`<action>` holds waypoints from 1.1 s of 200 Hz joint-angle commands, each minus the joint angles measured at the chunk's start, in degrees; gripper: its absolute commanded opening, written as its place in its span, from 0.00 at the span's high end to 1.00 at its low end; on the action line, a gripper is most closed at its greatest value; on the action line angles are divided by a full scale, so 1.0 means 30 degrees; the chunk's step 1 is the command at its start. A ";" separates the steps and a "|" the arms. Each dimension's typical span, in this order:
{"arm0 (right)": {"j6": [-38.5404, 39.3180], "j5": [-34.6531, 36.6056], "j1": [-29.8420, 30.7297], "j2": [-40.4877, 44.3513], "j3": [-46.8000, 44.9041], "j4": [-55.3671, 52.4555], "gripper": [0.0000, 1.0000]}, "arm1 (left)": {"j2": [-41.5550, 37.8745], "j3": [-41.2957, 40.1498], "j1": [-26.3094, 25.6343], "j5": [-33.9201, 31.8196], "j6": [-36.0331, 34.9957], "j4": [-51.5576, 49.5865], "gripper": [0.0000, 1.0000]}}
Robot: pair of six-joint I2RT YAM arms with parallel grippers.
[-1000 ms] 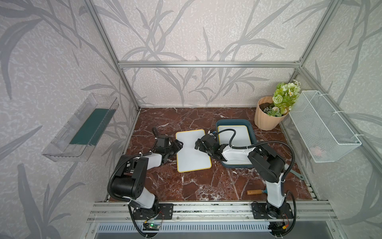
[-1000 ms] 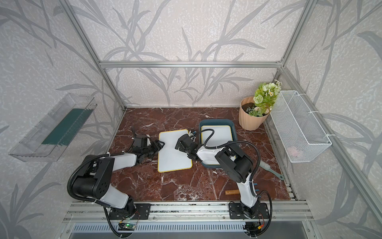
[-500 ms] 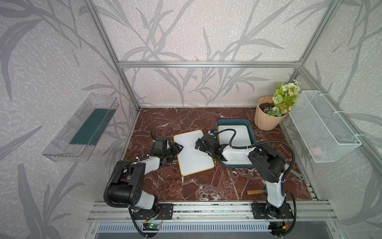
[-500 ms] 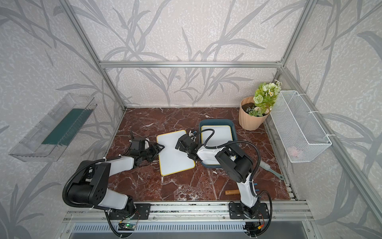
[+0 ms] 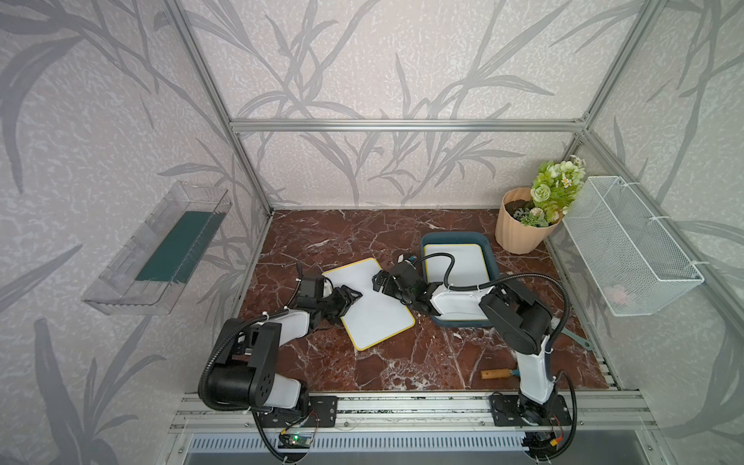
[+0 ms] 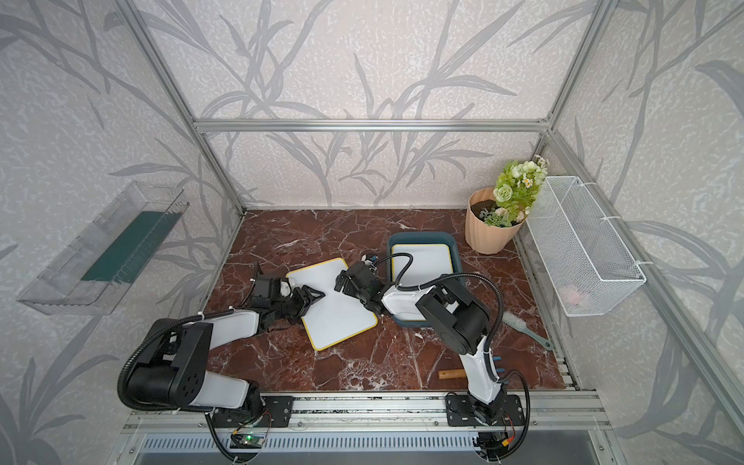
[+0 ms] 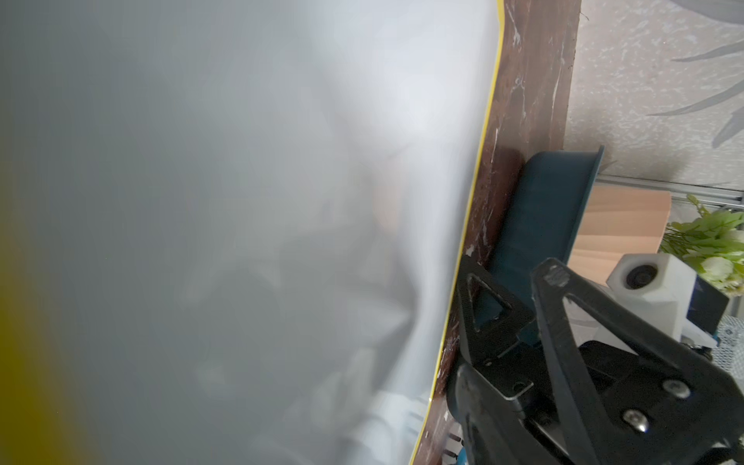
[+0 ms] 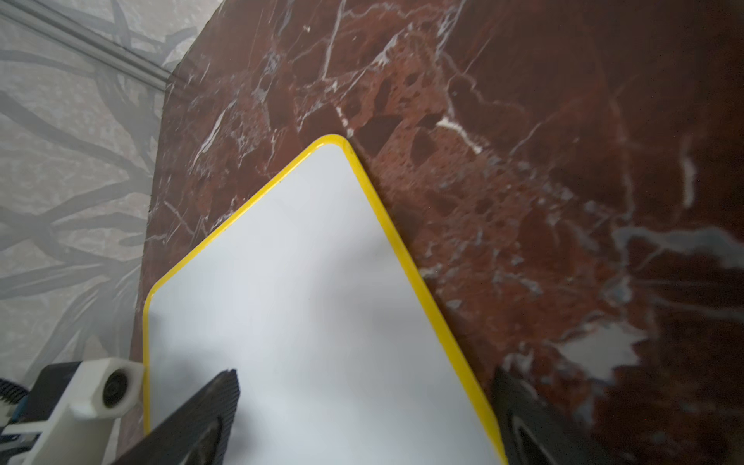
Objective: Put the whiteboard into the storage box
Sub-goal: Pick up the whiteboard at the center of the board.
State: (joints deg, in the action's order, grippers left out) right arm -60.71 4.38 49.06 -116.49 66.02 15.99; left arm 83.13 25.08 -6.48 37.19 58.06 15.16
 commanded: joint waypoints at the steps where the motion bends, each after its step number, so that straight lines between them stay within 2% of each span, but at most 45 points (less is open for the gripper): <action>1: -0.1182 -0.3085 0.0692 -0.1515 -0.1175 -0.2926 0.01 | 0.0523 -0.0360 -0.0081 0.1168 0.1223 0.1523 0.32; 76: -0.1351 -0.3110 0.0579 -0.1608 -0.1323 -0.2543 0.01 | -0.0764 -0.0188 0.0242 0.0766 0.0841 0.0763 0.33; 142: -0.1561 -0.3066 0.0255 -0.1495 -0.1944 -0.2064 0.01 | -0.2613 0.1527 0.0474 -0.0066 -0.0603 -0.2606 0.29; 220: -0.1642 -0.3138 0.0141 -0.1597 -0.2095 -0.1787 0.01 | -0.3877 0.2735 0.0563 -0.0253 -0.1651 -0.5027 0.25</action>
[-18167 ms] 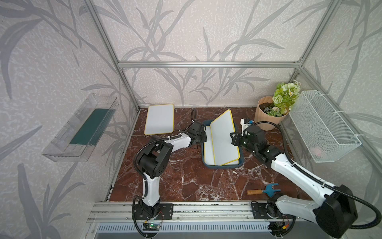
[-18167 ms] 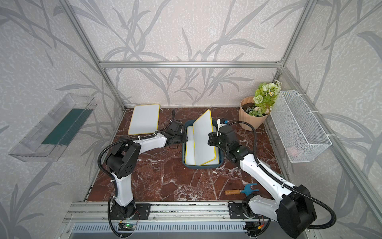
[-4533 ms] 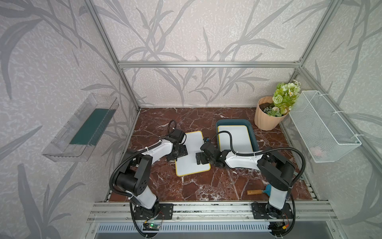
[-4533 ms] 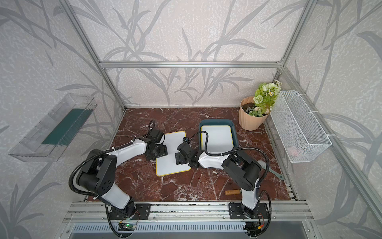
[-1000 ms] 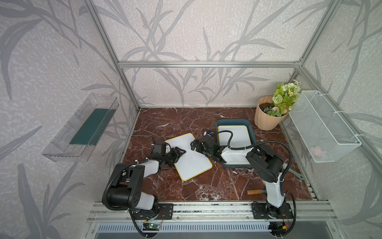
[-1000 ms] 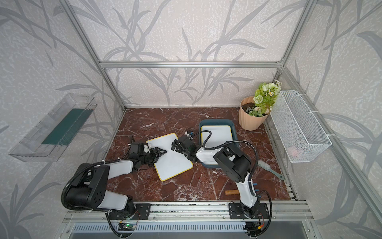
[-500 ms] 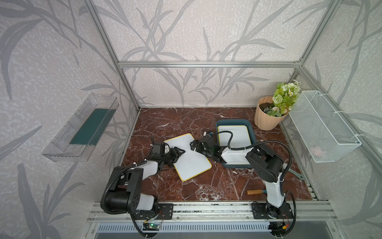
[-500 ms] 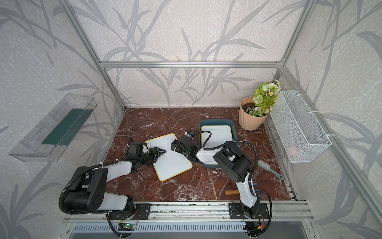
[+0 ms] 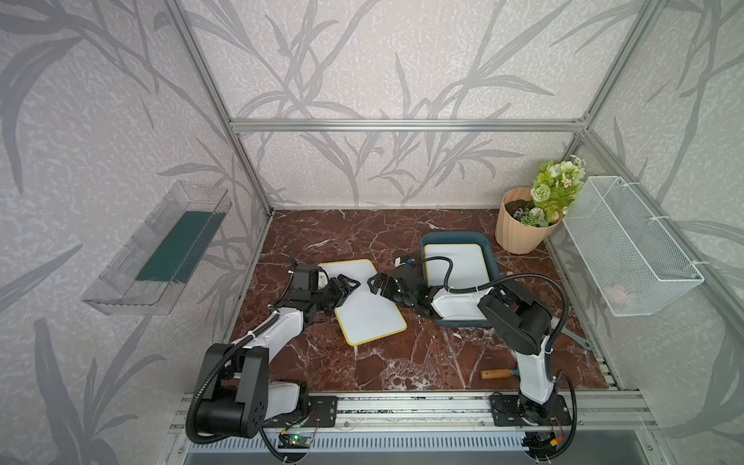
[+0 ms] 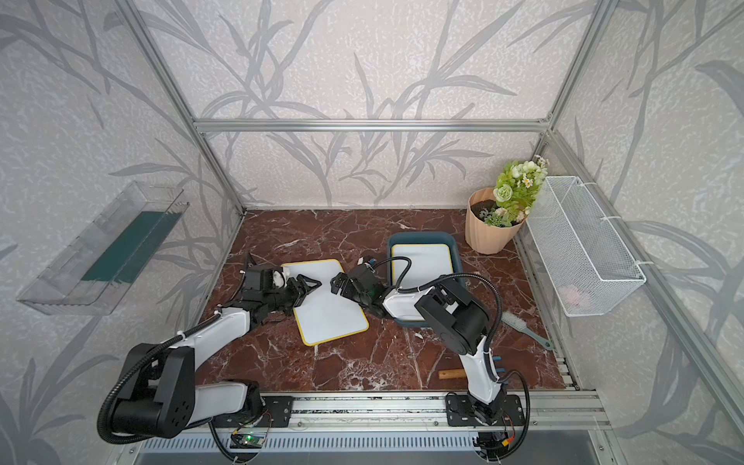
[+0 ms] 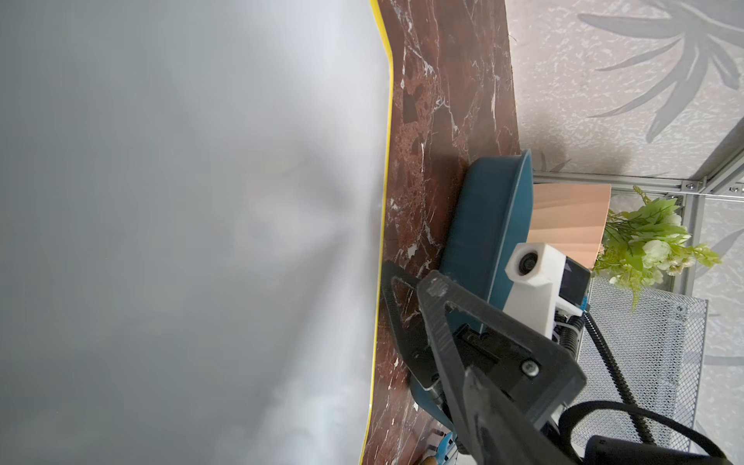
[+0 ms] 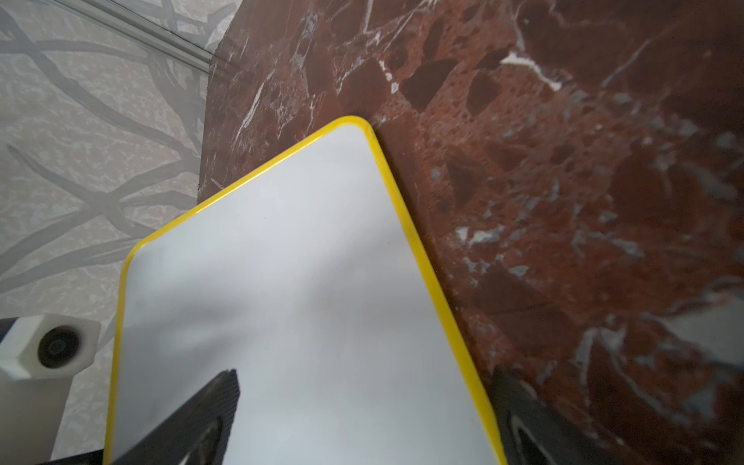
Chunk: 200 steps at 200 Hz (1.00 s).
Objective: Put the whiteboard into the storage box
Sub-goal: Pick up the whiteboard at the center of the board.
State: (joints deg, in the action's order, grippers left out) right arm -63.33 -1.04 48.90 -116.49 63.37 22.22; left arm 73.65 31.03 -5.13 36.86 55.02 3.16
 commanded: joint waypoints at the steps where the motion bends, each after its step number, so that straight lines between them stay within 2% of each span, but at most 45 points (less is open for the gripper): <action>1: -0.0771 -0.1328 0.0192 -0.1599 -0.1208 -0.3847 0.01 | -0.0752 0.0757 0.0104 -0.0151 -0.0642 -0.1040 0.26; 71: -0.0935 -0.1411 0.0161 -0.1831 -0.1480 -0.3378 0.01 | -0.1939 0.1355 0.0160 -0.0769 -0.1284 -0.3079 0.22; 200: -0.1177 -0.1567 0.0161 -0.2026 -0.1584 -0.3130 0.01 | -0.2926 0.1069 0.0460 -0.0587 -0.1122 -0.3377 0.26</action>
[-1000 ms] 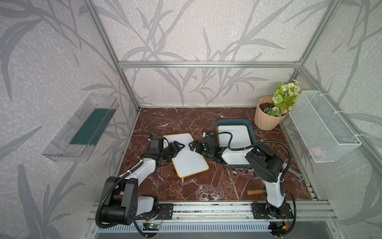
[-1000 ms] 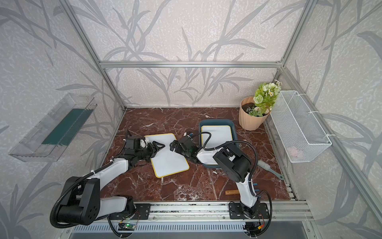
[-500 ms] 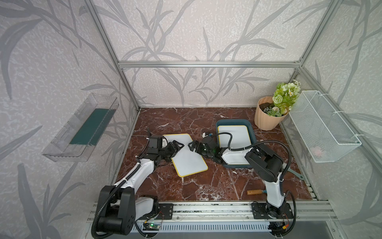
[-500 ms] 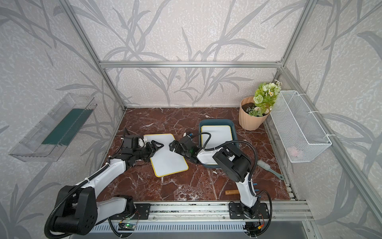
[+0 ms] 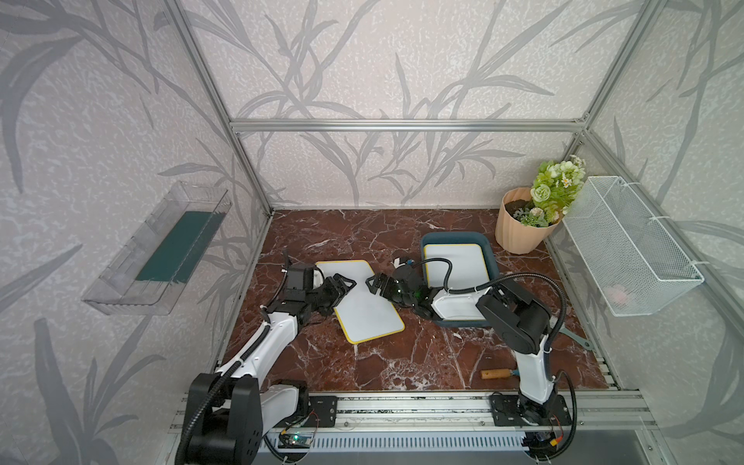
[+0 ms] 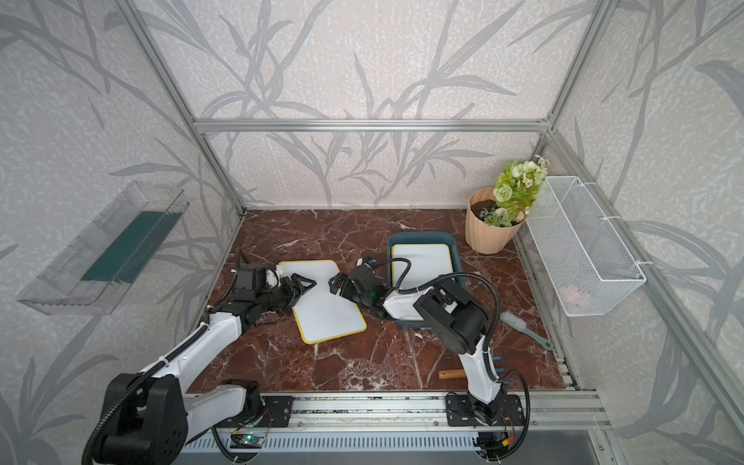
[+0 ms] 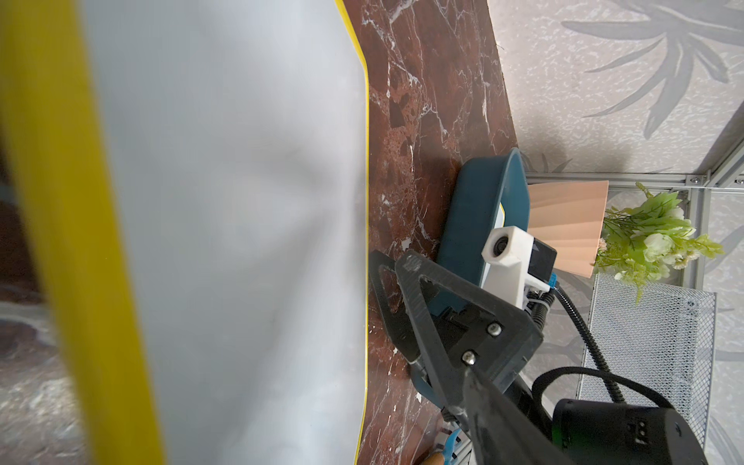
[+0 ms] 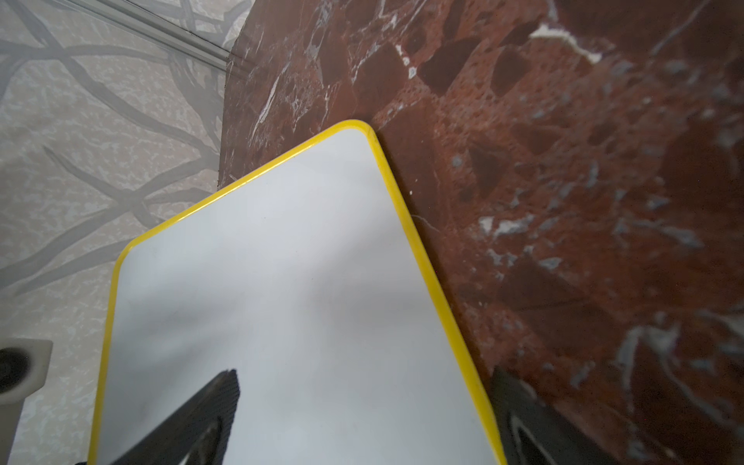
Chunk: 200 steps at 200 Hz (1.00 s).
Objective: Put the whiteboard into the storage box
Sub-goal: Pick up the whiteboard at the center of the board.
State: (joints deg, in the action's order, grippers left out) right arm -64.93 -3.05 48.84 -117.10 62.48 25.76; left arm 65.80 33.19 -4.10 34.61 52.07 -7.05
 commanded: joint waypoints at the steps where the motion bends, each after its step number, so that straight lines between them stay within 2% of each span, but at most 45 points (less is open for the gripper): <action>1: -0.0649 -0.0892 0.0184 -0.1829 -0.1285 -0.4310 0.01 | -0.0311 0.0341 0.0127 0.0172 -0.0135 0.0016 0.26; 35: -0.0675 -0.0914 0.0176 -0.1836 -0.1366 -0.4273 0.01 | -0.0578 0.0245 0.0143 0.0236 -0.0014 0.0112 0.36; 60: -0.0711 -0.0932 0.0210 -0.1865 -0.1344 -0.4192 0.01 | -0.0777 0.0273 0.0187 0.0295 0.0085 0.0169 0.47; 113: -0.0687 -0.0863 0.0214 -0.1750 -0.1476 -0.4118 0.01 | -0.0336 0.0013 0.0193 0.0473 0.0365 0.1260 0.66; 200: 0.0117 -0.0108 0.0390 -0.1023 -0.1199 -0.4459 0.01 | 0.0310 -0.0095 0.0216 0.0055 0.0404 0.2205 0.84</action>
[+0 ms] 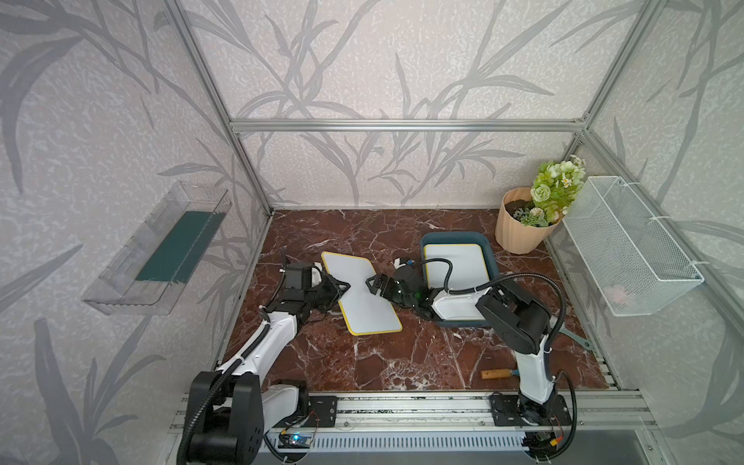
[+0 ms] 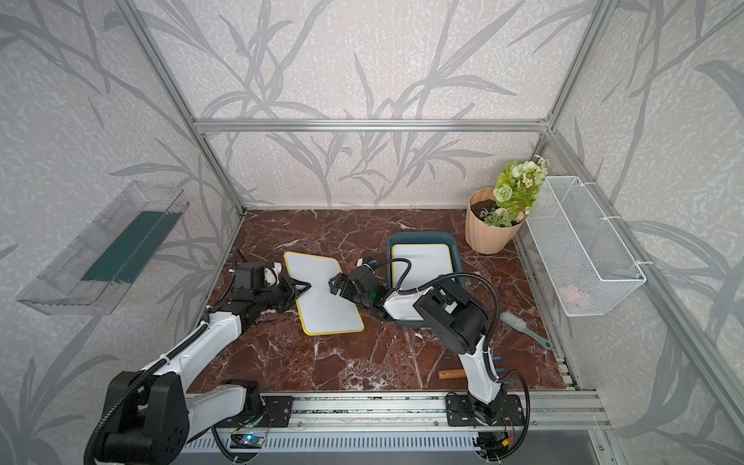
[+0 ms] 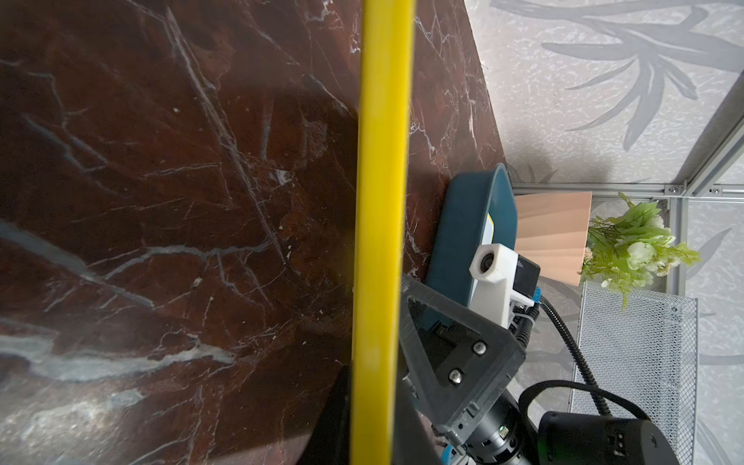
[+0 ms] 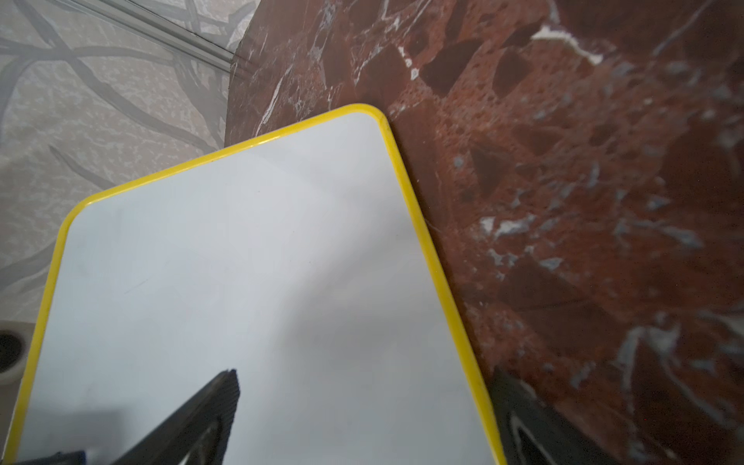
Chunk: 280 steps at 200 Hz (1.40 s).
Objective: Put the whiteboard into the storage box
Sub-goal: Pick up the whiteboard at the center of the board.
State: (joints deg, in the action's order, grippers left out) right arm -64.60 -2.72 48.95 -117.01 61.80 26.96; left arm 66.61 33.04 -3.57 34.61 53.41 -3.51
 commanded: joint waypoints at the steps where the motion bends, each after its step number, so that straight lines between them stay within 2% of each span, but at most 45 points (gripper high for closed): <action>1: 0.0062 -0.0212 0.0368 -0.1049 -0.0958 -0.4872 0.01 | 0.0037 -0.0035 0.0030 0.0045 -0.0045 0.1024 0.85; 65: 0.1044 0.0408 0.0515 -0.0460 -0.0425 -0.5323 0.01 | 0.0276 0.0047 0.0086 -0.0341 -0.0403 0.1202 0.99; 98: 0.2264 0.1083 0.0714 0.0361 -0.0060 -0.5856 0.01 | 0.0275 0.0376 0.0097 -0.0611 -0.0948 0.0776 1.00; 147: 0.5433 0.2137 0.1145 0.2261 0.1139 -0.7111 0.01 | -0.0220 0.0957 0.0121 -0.1283 -0.1592 -0.0513 1.00; 189: 0.8927 0.2454 0.1121 0.4611 0.3078 -0.9773 0.01 | -0.0307 0.2138 0.0115 -0.1183 -0.2041 -0.1080 1.00; 222: 1.1772 0.3375 0.1133 0.7187 0.3356 -1.1094 0.01 | -0.0289 0.3490 0.0146 -0.1002 -0.2291 -0.1438 1.00; 241: 1.2592 0.3745 0.0740 0.8768 0.2854 -1.1442 0.01 | -0.0203 0.4565 0.0137 -0.0922 -0.2436 -0.1672 1.00; 280: 1.3292 0.2995 -0.1086 1.1752 0.1606 -1.2523 0.01 | 0.0575 0.6586 0.0085 -0.0026 -0.1920 -0.0924 1.00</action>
State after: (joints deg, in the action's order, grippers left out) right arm -28.42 6.15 49.01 -86.35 69.80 -6.04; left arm 67.57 47.86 -3.31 31.27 47.09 -11.18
